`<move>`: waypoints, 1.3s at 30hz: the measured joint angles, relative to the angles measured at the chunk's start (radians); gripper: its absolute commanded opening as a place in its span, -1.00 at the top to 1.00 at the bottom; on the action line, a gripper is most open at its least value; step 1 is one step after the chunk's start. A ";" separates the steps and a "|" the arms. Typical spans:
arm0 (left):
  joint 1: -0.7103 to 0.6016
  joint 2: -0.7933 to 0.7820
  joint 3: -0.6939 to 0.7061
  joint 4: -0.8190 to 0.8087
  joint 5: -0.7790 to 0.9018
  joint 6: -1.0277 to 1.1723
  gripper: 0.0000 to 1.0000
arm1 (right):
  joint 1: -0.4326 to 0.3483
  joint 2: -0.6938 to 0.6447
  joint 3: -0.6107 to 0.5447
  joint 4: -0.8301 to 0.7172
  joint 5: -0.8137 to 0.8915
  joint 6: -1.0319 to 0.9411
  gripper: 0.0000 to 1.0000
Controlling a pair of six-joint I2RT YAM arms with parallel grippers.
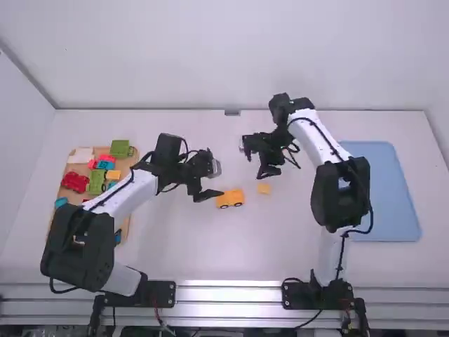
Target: Assemble lego blocks to make yellow taxi
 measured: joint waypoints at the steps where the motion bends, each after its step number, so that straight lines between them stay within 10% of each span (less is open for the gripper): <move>1: 0.000 0.000 0.000 0.003 0.002 0.006 -0.98 | -0.045 0.000 -0.011 0.008 -0.088 -0.035 -0.97; 15: 0.000 0.000 0.000 0.035 0.004 0.006 -0.97 | -0.245 0.000 -0.336 0.284 -0.579 -0.036 -0.97; 39: 0.000 0.000 0.000 0.042 0.004 -0.003 -0.98 | -0.267 0.000 -0.739 0.838 -0.595 0.016 -0.97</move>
